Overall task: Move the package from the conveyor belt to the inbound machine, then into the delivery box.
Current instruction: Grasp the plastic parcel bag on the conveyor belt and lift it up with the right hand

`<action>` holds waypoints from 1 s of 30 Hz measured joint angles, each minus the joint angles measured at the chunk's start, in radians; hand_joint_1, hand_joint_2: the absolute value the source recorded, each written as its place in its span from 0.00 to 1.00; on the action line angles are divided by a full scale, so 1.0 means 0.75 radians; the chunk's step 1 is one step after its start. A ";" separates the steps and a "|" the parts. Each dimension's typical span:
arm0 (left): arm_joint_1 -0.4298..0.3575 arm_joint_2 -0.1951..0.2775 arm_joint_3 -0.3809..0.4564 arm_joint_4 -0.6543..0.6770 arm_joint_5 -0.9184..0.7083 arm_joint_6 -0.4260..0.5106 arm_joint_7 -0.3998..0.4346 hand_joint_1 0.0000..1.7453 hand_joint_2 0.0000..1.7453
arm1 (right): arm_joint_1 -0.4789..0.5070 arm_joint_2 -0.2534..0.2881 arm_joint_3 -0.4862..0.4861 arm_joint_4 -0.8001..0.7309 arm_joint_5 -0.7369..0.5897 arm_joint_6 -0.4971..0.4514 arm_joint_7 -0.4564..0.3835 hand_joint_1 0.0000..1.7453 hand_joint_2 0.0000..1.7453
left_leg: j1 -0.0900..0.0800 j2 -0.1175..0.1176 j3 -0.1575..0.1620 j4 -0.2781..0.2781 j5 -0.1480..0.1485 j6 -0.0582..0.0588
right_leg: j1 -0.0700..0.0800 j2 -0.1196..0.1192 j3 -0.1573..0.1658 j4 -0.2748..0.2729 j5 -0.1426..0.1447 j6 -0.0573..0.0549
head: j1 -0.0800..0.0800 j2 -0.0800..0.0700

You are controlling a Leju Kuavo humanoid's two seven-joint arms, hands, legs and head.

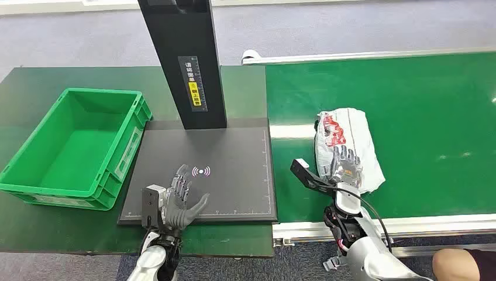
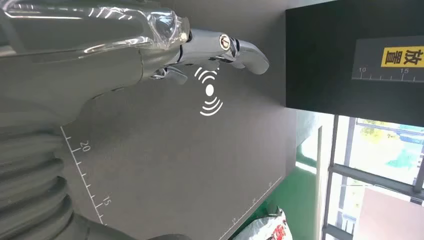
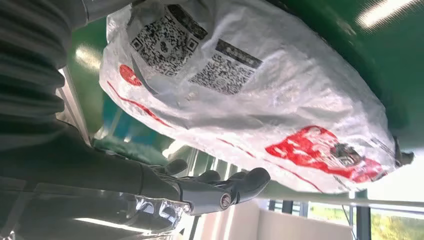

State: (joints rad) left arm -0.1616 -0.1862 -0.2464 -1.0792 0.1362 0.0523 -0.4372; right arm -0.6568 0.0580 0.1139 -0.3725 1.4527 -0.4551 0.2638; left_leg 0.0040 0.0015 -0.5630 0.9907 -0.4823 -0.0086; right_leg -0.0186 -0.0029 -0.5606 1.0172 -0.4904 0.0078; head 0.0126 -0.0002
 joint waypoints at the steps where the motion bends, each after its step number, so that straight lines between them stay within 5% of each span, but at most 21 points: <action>1: 0.000 0.000 0.000 0.000 0.000 0.001 0.000 0.00 1.00 | 0.001 0.000 0.000 0.001 -0.005 0.003 -0.003 0.00 1.00 | 0.000 0.000 0.000 0.000 0.000 0.000 | 0.000 0.000 0.000 0.000 0.000 0.000 | 0.000 0.000; 30: -0.001 0.001 0.002 0.000 0.000 0.002 0.000 0.00 1.00 | 0.070 0.049 -0.036 0.027 -0.094 0.033 -0.059 0.00 1.00 | 0.000 0.000 0.000 0.000 0.000 0.000 | 0.000 0.000 0.000 0.000 0.000 0.000 | 0.000 0.000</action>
State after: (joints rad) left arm -0.1624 -0.1858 -0.2453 -1.0795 0.1362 0.0538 -0.4372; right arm -0.6046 0.0951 0.0866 -0.3525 1.3821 -0.4303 0.2194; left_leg 0.0041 0.0015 -0.5630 0.9907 -0.4823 -0.0086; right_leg -0.0185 -0.0029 -0.5606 1.0171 -0.4904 0.0078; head 0.0126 -0.0004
